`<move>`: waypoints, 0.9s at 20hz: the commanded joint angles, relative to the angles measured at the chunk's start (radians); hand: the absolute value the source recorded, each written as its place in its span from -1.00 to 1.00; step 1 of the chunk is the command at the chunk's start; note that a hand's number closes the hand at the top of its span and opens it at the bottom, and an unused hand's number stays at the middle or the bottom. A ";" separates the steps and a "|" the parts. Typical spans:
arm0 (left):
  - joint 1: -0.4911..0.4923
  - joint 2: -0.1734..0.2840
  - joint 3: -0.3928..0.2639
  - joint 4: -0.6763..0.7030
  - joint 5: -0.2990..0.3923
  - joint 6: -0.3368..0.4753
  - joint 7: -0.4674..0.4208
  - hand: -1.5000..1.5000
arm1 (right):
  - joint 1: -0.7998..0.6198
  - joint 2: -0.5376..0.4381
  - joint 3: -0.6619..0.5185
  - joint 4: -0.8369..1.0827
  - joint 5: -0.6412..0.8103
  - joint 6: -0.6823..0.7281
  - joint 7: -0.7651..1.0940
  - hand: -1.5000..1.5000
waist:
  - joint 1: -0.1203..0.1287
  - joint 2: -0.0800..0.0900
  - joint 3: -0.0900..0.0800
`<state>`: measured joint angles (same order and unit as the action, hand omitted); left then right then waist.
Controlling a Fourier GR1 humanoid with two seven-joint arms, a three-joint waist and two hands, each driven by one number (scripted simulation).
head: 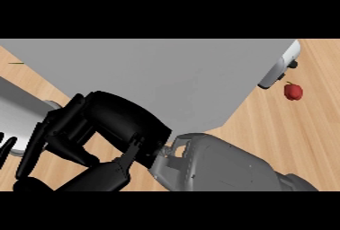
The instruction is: Pick up the bottled water, place it into the cabinet and close the cabinet
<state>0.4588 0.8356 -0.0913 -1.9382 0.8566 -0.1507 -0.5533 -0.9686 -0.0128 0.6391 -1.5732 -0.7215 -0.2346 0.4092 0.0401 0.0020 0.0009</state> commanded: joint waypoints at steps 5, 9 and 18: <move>0.033 -0.065 0.017 -0.069 -0.042 0.049 0.064 -1.00 | 0.031 0.000 -0.125 0.162 0.019 0.165 -0.068 1.00 | -0.028 -0.002 -0.001; 0.087 -0.034 0.122 -0.031 0.012 -0.071 0.039 -1.00 | 0.021 -0.019 -0.190 0.222 0.068 0.157 -0.110 1.00 | -0.021 -0.004 -0.001; 0.045 -0.062 0.093 -0.106 -0.006 0.009 0.125 -1.00 | 0.015 -0.112 -0.273 0.386 0.195 0.168 -0.247 1.00 | -0.026 0.001 0.000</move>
<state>0.5089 0.7829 0.0059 -2.0056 0.8501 -0.1713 -0.4599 -0.9458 -0.0501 0.4471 -1.2765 -0.5948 -0.0342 0.2271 0.0255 -0.0137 -0.0082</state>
